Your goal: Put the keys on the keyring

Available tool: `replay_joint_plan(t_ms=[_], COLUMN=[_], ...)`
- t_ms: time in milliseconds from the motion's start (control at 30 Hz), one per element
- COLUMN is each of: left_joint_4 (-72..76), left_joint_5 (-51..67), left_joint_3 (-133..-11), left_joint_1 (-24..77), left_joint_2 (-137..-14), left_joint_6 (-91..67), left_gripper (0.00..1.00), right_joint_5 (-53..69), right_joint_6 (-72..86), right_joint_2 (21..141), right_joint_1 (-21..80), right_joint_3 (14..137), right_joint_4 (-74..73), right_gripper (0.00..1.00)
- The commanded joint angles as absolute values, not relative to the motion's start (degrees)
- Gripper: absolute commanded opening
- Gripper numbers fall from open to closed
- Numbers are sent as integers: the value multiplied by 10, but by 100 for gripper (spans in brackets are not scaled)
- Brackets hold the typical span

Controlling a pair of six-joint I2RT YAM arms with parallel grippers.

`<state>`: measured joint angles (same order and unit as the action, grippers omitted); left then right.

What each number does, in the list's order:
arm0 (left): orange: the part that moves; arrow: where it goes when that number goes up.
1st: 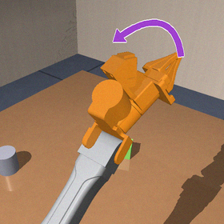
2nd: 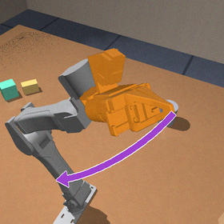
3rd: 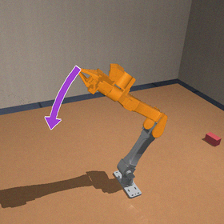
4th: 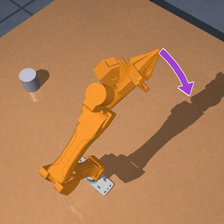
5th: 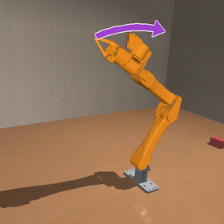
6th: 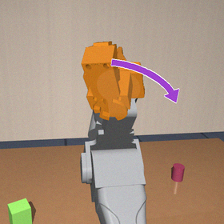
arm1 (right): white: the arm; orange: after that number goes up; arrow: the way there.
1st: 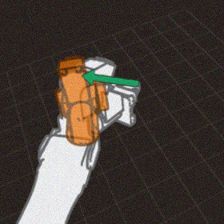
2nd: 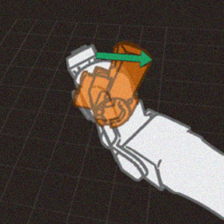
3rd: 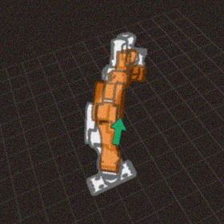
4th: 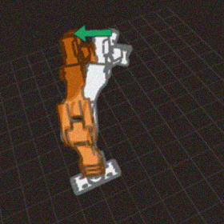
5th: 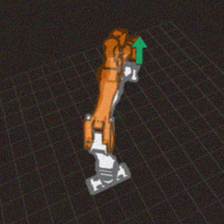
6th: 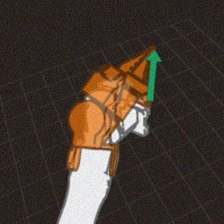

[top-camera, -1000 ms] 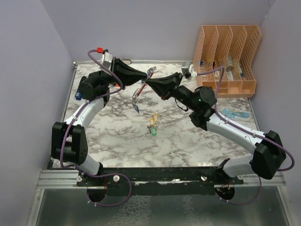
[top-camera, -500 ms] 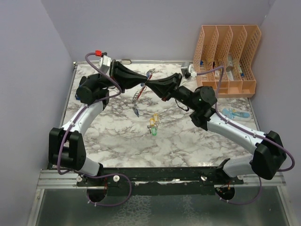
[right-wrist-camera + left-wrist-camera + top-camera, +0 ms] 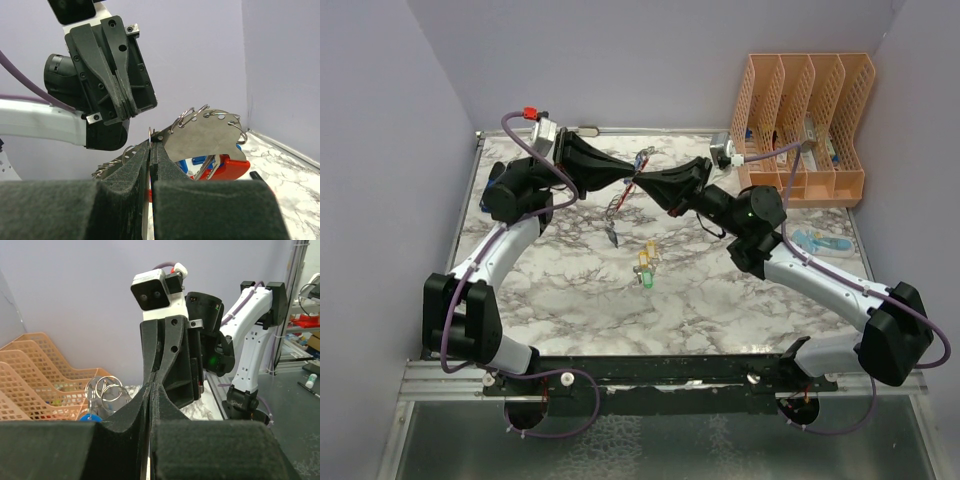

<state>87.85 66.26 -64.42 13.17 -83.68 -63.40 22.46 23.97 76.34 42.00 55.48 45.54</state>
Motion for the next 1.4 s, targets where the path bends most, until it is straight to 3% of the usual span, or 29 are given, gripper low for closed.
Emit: replay_joint_plan(t_ms=[0,1367], left_joint_4=[1027,1026], left_joint_5=[652,656], left_joint_3=[-645,-674], left_joint_1=[148,143], left_joint_2=[-835,-868], left_joint_6=[-643,-646], left_gripper=[2,3], right_joint_5=[248,293], right_joint_6=[256,256], right_joint_2=[760,745], right_joint_1=[418,418], right_joint_3=[560,550], right_joint_4=[496,491], right_gripper=[1,1])
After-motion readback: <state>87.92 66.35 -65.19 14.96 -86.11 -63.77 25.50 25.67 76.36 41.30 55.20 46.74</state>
